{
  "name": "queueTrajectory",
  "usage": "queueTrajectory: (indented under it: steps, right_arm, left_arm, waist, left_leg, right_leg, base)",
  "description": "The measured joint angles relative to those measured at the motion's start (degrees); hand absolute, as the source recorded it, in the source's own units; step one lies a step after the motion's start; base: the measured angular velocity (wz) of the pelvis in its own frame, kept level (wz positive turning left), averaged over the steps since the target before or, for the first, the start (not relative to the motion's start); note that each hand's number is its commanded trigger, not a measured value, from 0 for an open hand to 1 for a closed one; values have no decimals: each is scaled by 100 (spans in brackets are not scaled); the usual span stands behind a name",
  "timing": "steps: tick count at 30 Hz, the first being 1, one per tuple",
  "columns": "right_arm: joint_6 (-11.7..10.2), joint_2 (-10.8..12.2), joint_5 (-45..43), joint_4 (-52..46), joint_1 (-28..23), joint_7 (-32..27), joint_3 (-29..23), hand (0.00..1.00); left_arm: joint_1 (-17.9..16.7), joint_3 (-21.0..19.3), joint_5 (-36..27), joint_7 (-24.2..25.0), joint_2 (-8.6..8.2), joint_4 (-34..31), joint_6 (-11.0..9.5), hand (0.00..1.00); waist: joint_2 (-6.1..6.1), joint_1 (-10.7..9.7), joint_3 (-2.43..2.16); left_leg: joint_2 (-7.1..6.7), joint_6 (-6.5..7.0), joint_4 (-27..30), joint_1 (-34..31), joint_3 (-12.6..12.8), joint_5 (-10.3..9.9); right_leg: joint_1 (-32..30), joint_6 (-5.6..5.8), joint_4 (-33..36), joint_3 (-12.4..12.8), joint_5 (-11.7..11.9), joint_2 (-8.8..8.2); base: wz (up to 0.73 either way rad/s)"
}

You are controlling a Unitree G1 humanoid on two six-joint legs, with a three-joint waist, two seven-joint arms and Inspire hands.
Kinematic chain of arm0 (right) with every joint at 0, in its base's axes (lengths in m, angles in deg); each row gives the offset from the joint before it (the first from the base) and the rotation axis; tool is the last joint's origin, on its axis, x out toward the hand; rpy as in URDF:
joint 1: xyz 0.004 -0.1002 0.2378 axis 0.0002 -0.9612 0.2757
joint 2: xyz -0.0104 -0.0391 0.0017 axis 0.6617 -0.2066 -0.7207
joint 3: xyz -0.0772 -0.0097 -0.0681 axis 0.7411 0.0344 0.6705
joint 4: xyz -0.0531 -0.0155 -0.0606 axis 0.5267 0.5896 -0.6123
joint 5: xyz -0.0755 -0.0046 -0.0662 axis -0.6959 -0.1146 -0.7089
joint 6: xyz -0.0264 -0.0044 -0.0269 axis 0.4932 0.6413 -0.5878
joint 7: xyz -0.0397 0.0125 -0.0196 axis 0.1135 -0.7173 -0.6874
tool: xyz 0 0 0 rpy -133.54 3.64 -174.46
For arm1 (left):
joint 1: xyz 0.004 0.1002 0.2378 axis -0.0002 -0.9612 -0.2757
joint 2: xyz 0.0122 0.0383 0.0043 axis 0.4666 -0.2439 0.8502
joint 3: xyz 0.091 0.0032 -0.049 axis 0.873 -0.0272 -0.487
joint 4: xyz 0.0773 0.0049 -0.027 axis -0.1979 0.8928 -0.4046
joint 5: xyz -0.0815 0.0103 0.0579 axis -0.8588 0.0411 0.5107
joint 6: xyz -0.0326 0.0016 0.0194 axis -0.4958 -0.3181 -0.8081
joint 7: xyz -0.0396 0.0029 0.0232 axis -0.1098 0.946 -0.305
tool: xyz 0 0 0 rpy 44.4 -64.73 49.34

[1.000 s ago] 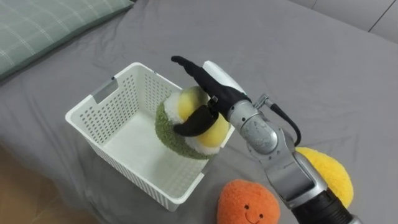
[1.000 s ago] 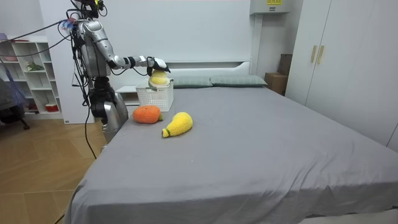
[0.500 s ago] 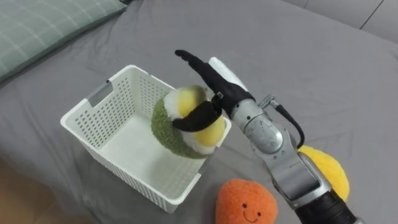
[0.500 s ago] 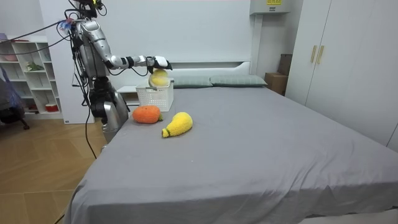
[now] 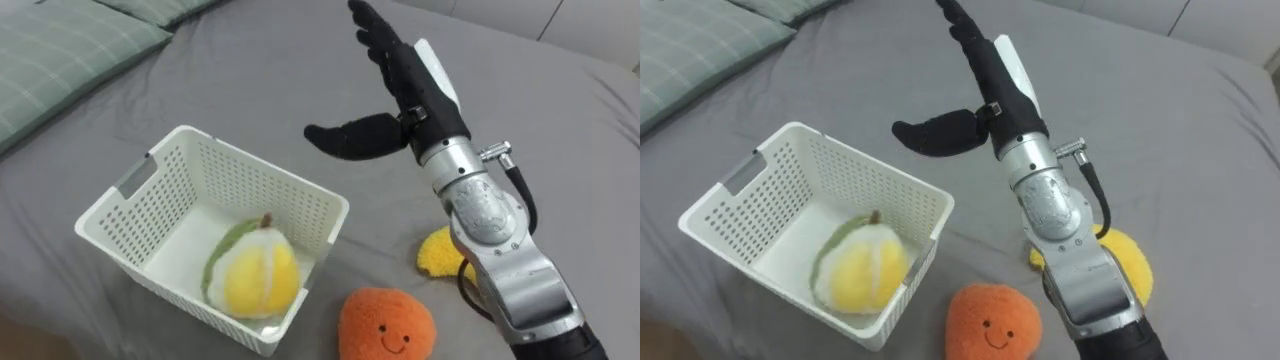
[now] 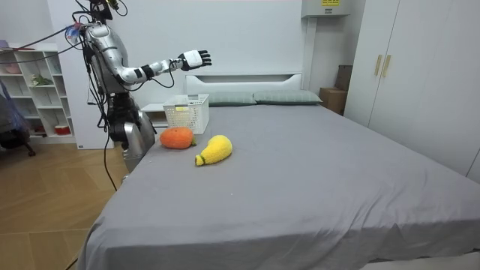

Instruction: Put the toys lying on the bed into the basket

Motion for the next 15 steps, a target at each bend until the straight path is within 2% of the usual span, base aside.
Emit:
queueTrajectory:
  steps: [4,9,15]
  right_arm:
    - [-4,21,-4,-180,-35,-2,1,0]
    - [-124,21,-3,-209,-41,-65,1,0]
    - [-146,9,5,-209,-102,-81,1,0]
  left_arm:
    - [-47,1,-1,0,-1,33,-23,0]
    - [-65,4,18,2,0,139,-48,0]
    - [-89,0,7,8,14,223,-52,0]
  waist:
    - [-34,-69,-22]
    - [-84,-81,-53]
    - [-83,-85,-37]
  left_leg:
    - [-2,1,-5,12,17,-1]
    - [0,3,-25,35,39,-2]
    - [0,9,-27,52,55,-7]
  right_leg:
    - [-1,0,5,36,0,0]
    - [5,0,3,42,0,0]
    - [18,3,3,50,1,-2]
  base:
    - [-1]
    - [0]
    - [0]
